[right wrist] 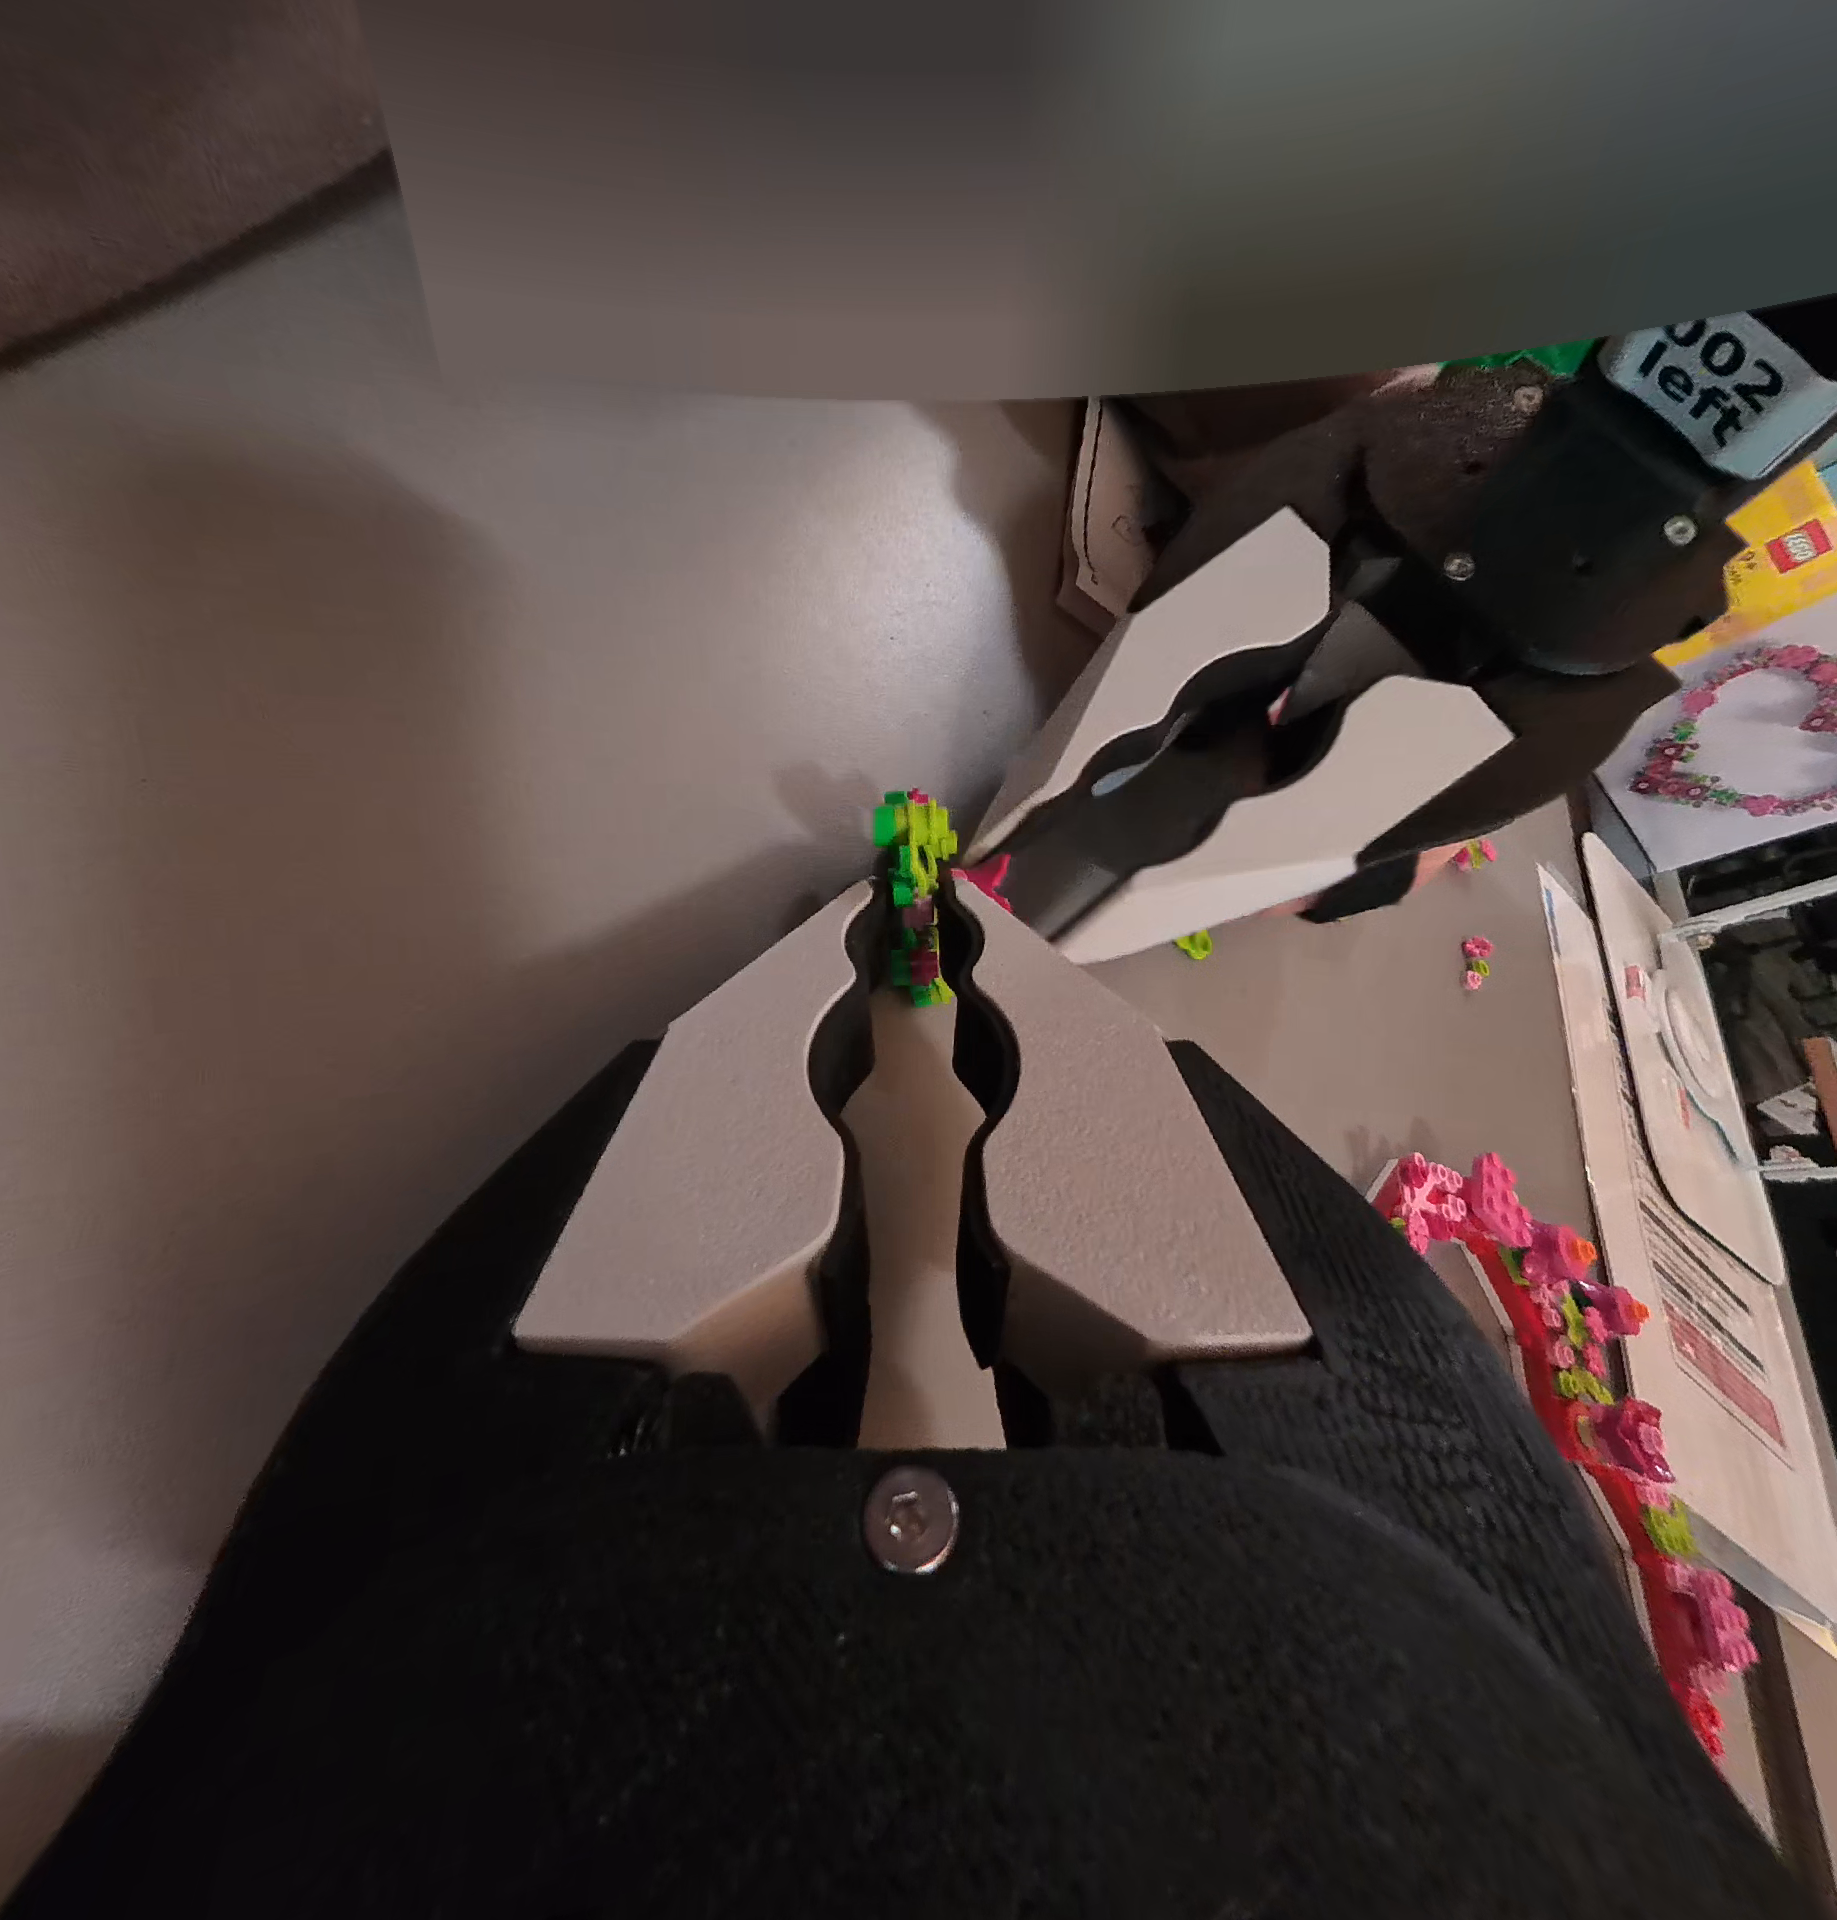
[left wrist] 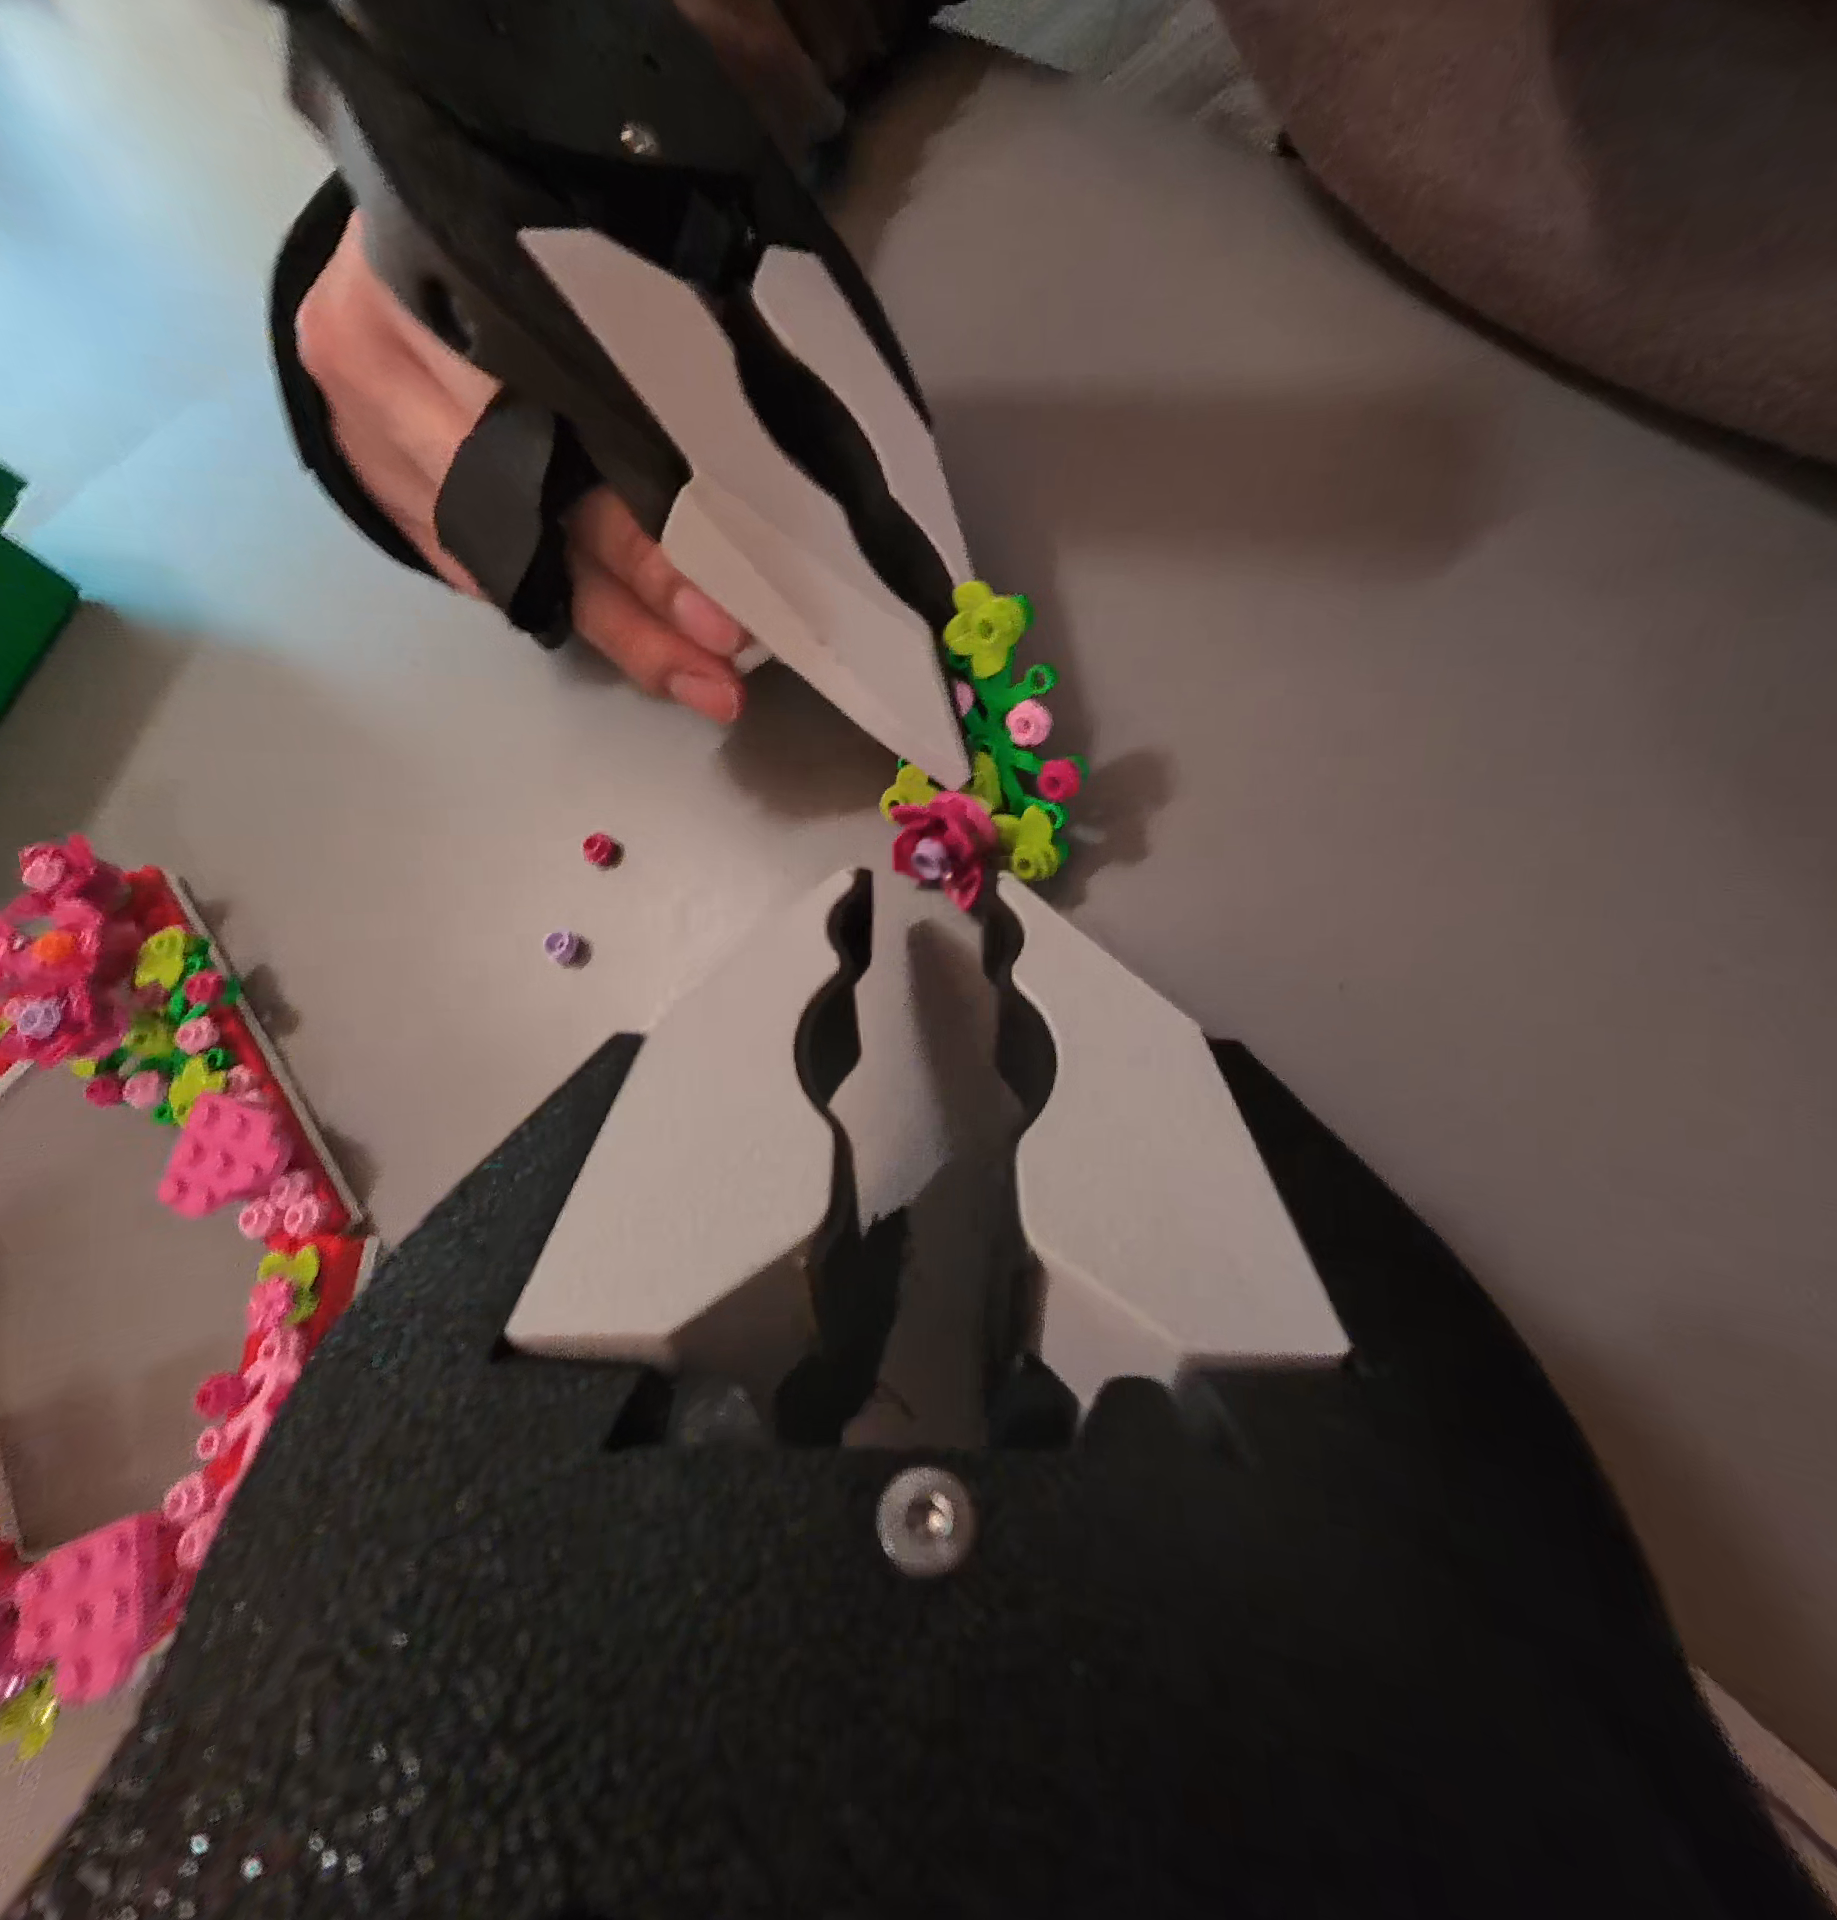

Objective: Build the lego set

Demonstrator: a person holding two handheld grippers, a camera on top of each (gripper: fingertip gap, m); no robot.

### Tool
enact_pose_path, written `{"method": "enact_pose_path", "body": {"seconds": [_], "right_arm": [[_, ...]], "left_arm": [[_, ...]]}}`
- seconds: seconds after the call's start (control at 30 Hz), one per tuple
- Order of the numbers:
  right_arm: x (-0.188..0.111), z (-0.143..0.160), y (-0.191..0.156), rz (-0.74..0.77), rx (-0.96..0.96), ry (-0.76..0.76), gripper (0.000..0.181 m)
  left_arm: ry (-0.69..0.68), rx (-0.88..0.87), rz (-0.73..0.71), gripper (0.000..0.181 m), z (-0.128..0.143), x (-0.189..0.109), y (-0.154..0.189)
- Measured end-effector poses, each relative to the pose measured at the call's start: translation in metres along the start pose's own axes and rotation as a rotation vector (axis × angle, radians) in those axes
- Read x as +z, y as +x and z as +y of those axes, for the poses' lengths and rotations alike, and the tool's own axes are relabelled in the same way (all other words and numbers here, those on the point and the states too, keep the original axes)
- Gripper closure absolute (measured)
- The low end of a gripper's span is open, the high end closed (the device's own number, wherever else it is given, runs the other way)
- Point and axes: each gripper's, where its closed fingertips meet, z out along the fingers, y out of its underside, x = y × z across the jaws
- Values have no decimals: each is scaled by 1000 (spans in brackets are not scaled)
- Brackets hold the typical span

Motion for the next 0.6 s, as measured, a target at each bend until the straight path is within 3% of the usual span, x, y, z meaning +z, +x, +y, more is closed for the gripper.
{"method": "enact_pose_path", "body": {"seconds": [0.2, 0.27, 0.33, 0.5, 0.6], "right_arm": [[1, 2, 4, 22, 14, -12, 175], [1, 2, 5, 26, 21, -17, 175], [2, 3, 6, 31, 25, -22, 175], [2, 4, 9, 39, 44, -29, 174], [2, 5, 10, 41, 58, -33, 174]], "left_arm": [[47, -89, -181, 137, -18, -24, -15], [77, -94, -232, 134, -29, -22, -9], [12, -33, -271, 131, -28, -12, 4], [-110, 121, -386, 140, -22, 2, 17], [-135, 159, -434, 157, -19, 4, 16]]}}
